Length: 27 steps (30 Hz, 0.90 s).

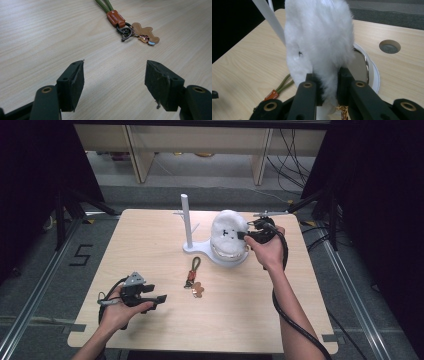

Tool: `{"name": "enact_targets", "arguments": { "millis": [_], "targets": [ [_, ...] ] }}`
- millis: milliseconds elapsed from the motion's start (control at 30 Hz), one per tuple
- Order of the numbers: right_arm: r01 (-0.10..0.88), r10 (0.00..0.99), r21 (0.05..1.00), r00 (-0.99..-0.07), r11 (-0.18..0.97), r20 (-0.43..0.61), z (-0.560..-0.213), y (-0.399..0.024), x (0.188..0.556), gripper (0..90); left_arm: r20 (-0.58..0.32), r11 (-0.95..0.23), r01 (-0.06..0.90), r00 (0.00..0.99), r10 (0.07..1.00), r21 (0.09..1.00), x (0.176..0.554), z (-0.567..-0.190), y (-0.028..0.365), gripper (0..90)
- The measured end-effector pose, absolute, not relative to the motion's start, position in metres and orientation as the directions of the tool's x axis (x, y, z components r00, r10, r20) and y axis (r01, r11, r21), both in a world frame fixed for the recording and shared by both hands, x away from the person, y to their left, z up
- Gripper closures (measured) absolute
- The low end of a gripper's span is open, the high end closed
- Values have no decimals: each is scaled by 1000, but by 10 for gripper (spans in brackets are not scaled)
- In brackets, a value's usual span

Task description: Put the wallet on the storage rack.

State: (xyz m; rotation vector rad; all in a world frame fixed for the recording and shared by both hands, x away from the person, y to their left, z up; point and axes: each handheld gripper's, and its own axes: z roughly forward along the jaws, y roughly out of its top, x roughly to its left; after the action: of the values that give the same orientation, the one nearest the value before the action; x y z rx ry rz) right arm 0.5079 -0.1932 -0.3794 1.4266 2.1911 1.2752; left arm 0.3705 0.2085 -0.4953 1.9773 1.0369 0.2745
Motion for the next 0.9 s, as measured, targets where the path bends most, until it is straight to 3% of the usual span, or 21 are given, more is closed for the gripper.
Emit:
{"name": "enact_targets", "arguments": {
  "millis": [633,900],
  "targets": [
    [667,852,731,-459,142,253,-399,-190,520,810,-165,-315,566,640,750,762,370,-496,209,311],
    [640,855,747,-478,181,202,-406,-188,525,802,-168,-315,562,646,744,764,371,-496,209,310]
  ]
}}
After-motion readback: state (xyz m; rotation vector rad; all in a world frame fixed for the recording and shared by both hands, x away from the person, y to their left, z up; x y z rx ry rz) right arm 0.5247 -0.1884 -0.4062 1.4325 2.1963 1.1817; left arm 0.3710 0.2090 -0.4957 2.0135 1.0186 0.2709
